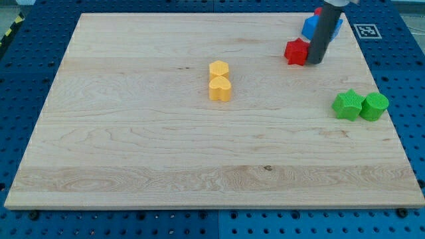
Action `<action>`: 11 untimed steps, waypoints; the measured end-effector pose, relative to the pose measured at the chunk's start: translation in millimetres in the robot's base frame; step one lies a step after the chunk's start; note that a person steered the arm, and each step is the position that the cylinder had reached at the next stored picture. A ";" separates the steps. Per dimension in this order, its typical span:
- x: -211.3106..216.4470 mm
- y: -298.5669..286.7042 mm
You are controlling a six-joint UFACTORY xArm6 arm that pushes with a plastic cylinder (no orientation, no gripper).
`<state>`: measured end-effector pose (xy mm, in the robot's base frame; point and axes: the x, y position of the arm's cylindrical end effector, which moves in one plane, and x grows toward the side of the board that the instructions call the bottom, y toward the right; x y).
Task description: Move your arm to the top side of the red circle
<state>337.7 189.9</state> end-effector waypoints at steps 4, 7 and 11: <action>0.9 -34.1; -39.5 154.8; -144.3 -4.4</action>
